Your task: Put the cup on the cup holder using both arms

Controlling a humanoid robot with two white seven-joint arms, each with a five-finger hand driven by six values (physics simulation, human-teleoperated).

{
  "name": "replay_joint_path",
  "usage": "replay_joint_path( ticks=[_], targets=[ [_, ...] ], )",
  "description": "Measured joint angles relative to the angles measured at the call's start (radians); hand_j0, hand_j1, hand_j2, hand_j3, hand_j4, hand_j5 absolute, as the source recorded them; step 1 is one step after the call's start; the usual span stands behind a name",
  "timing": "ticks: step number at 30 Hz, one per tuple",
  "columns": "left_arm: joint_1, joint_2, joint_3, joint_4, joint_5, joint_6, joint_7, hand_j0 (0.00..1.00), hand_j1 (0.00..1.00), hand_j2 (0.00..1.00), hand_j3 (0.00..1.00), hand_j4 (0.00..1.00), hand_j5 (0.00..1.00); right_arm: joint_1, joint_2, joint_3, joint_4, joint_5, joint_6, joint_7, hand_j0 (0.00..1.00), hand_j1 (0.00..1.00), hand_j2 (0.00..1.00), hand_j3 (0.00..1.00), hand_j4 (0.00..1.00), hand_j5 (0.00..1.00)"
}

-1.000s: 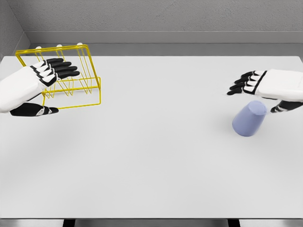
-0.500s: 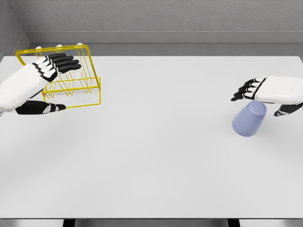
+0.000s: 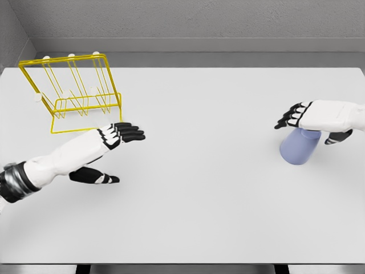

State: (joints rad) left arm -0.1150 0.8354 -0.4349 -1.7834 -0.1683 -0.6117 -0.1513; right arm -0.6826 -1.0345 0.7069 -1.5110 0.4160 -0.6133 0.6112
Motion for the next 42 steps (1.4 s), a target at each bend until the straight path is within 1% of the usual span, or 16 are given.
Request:
replay_joint_path(
  ticks=[4,7,8,9,10,13,16,18,20,23,24,25,30,37,39,42],
  targets=[
    [-0.005,0.000,-0.084,0.012,0.095,0.000,-0.008,1.00,1.00,1.00,1.00,1.00,1.00,0.002,0.013,0.005,0.008,0.010,0.000,0.000,1.00,1.00,1.00,1.00,1.00,1.00],
    [-0.005,0.000,-0.134,0.016,0.194,0.000,-0.031,1.00,1.00,1.00,1.00,1.00,1.00,0.003,0.014,0.007,0.009,0.017,0.000,0.000,0.97,0.97,0.97,0.97,0.97,0.97],
    [-0.005,-0.001,-0.147,0.017,0.244,0.000,-0.059,1.00,1.00,1.00,1.00,1.00,1.00,0.003,0.014,0.007,0.009,0.019,0.000,0.000,0.93,0.93,0.93,0.93,0.93,0.93],
    [-0.005,-0.003,-0.157,0.017,0.298,0.000,-0.097,1.00,1.00,1.00,1.00,1.00,1.00,0.003,0.013,0.008,0.009,0.023,0.000,0.000,0.84,0.84,0.84,0.84,0.84,0.84],
    [-0.005,-0.006,-0.164,0.018,0.354,0.000,-0.140,1.00,1.00,1.00,1.00,1.00,1.00,0.002,0.013,0.008,0.010,0.027,0.000,0.000,0.79,0.79,0.79,0.79,0.79,0.79],
    [-0.011,-0.019,-0.172,0.018,0.489,0.006,-0.218,1.00,1.00,1.00,1.00,1.00,1.00,0.002,0.013,0.007,0.010,0.034,0.000,0.000,0.79,0.79,0.79,0.79,0.79,0.79],
    [-0.044,-0.036,-0.171,0.015,0.572,0.108,-0.246,1.00,1.00,1.00,1.00,1.00,1.00,0.003,0.011,0.008,0.010,0.042,0.000,0.001,0.79,0.79,0.79,0.79,0.79,0.79],
    [-0.052,-0.049,-0.169,0.018,0.620,0.181,-0.254,1.00,1.00,1.00,1.00,1.00,1.00,0.003,0.006,0.008,0.010,0.054,0.000,0.007,0.79,0.79,0.79,0.79,0.79,0.79],
    [-0.066,-0.071,-0.167,0.030,0.647,0.242,-0.257,1.00,1.00,1.00,1.00,1.00,1.00,0.003,0.006,0.011,0.009,0.059,0.003,0.004,0.79,0.79,0.79,0.79,0.79,0.79],
    [-0.066,-0.086,-0.165,0.050,0.663,0.283,-0.259,1.00,1.00,1.00,1.00,1.00,1.00,0.003,0.006,0.015,0.009,0.058,0.008,-0.002,0.79,0.79,0.79,0.79,0.79,0.79],
    [-0.066,-0.089,-0.164,0.056,0.667,0.291,-0.259,1.00,1.00,1.00,1.00,1.00,1.00,0.002,0.006,0.016,0.009,0.058,0.007,-0.002,0.72,0.72,0.72,0.72,0.72,0.72],
    [-0.068,-0.091,-0.164,0.061,0.669,0.302,-0.259,1.00,1.00,1.00,1.00,1.00,1.00,0.002,0.006,0.016,0.009,0.059,0.007,-0.002,0.70,0.70,0.70,0.70,0.70,0.70],
    [-0.075,-0.094,-0.164,0.093,0.675,0.343,-0.259,1.00,1.00,1.00,1.00,1.00,1.00,-0.003,0.008,0.016,0.008,0.062,0.002,0.000,0.61,0.61,0.61,0.61,0.61,0.61],
    [-0.081,-0.095,-0.162,0.146,0.677,0.346,-0.258,1.00,1.00,1.00,1.00,1.00,1.00,-0.029,0.004,0.008,-0.001,0.056,0.000,0.000,0.57,0.57,0.57,0.57,0.57,0.57],
    [-0.086,-0.096,-0.161,0.166,0.677,0.345,-0.258,1.00,1.00,1.00,1.00,1.00,1.00,-0.035,-0.002,0.007,-0.018,0.056,0.000,0.000,0.57,0.57,0.57,0.57,0.57,0.57],
    [-0.086,-0.111,-0.161,0.192,0.677,0.345,-0.257,1.00,1.00,1.00,1.00,1.00,1.00,-0.035,-0.013,0.006,-0.066,0.055,0.000,0.000,0.56,0.56,0.56,0.56,0.56,0.56]
  ],
)
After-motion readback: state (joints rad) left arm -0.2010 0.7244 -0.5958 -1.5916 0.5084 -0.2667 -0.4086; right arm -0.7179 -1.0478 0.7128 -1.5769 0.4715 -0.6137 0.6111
